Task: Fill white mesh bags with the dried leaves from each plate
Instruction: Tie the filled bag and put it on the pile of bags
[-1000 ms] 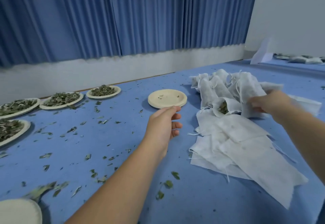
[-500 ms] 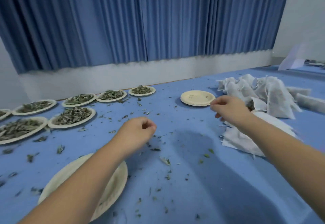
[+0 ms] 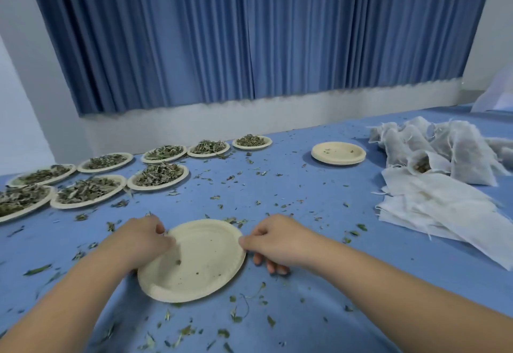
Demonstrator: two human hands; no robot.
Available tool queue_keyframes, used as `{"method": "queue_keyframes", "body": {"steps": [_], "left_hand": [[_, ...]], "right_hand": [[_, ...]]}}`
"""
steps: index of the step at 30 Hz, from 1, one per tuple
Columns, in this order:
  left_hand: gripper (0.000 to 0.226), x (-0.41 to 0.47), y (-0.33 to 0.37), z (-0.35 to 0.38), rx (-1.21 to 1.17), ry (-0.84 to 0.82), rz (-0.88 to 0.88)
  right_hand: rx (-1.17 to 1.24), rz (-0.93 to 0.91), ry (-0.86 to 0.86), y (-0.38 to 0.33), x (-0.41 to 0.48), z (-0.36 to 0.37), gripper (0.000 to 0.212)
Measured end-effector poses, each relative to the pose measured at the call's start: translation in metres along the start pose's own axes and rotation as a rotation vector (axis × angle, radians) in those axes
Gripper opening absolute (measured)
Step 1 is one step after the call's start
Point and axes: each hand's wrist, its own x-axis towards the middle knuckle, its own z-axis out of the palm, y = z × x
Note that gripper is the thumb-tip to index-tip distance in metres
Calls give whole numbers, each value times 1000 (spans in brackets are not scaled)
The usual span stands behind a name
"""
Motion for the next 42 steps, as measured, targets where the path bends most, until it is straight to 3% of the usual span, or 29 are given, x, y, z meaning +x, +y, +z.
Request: {"method": "queue_keyframes", "body": {"steps": [4, 7, 19, 23, 30, 33, 37, 42], "left_hand": [[9, 4, 0, 4, -217, 104, -35], [7, 9, 14, 7, -495, 134, -44], [7, 56, 146, 58, -1233, 172, 134], [15, 59, 145, 79, -1029, 228, 180], [18, 65, 144, 84, -1062, 211, 199], [20, 68, 143, 85, -1075, 214, 190], [21, 69, 143, 86, -1082, 219, 191], [21, 72, 144, 87, -1076, 217, 186]], "right_hand": [[53, 36, -11, 0, 1, 4, 37], [131, 52, 97, 8, 7, -9, 29], [595, 135, 423, 73, 29, -145, 7], [756, 135, 559, 88, 48, -195, 7], [914, 128, 766, 100, 107, -254, 4], [976, 153, 822, 114, 129, -255, 27], [1044, 213, 911, 129, 146, -251, 30], [965, 101, 912, 130, 157, -252, 49]]}}
